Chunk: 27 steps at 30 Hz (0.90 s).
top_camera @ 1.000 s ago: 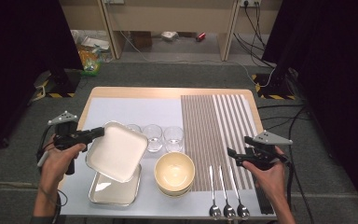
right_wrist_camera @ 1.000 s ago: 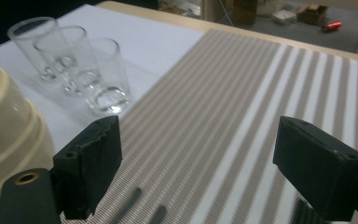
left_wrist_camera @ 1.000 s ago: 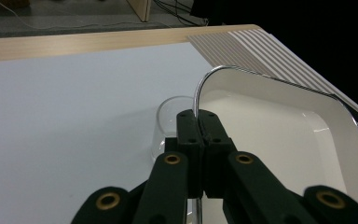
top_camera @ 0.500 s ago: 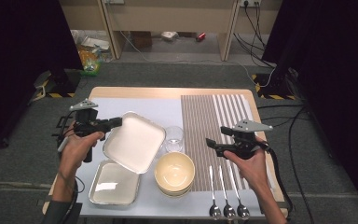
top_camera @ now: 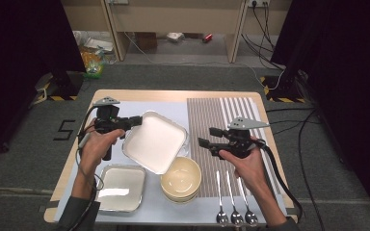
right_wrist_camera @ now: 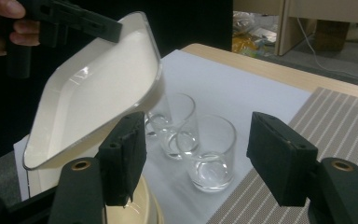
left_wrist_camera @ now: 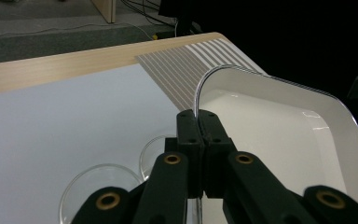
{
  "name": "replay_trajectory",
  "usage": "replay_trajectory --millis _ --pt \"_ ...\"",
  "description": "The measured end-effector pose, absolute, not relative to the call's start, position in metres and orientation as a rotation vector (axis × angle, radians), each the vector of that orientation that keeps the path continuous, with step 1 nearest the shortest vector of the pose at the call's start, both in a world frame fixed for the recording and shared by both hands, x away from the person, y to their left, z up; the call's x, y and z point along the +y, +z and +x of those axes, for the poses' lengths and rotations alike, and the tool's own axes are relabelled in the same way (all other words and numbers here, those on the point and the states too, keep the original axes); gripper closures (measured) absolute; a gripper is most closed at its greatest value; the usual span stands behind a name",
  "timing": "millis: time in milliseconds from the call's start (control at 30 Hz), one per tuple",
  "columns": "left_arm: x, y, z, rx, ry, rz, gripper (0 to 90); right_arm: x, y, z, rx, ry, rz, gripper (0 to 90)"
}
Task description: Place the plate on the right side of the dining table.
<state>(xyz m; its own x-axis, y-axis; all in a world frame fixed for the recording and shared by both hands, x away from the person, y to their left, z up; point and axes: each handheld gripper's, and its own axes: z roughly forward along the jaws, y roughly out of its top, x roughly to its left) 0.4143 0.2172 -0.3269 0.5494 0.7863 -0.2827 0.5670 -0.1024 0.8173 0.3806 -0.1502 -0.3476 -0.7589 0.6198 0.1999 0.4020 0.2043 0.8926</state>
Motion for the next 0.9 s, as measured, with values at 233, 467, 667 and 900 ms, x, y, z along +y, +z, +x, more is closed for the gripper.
replay_trajectory --millis 233,467,667,900 --pt "0.198 -0.326 0.419 1.092 0.241 1.795 88.5 -0.135 -0.343 0.385 2.301 1.644 0.986 40.8" --pt "0.183 -0.323 0.419 1.06 0.218 1.797 88.5 -0.13 -0.349 0.394 2.336 1.652 1.035 53.6" --pt "0.18 -0.32 0.419 1.047 0.203 1.787 88.3 -0.131 -0.35 0.397 2.315 1.743 1.103 65.5" --pt "0.177 -0.314 0.414 1.023 0.21 1.786 86.7 -0.141 -0.347 0.399 2.195 1.853 1.145 76.6"
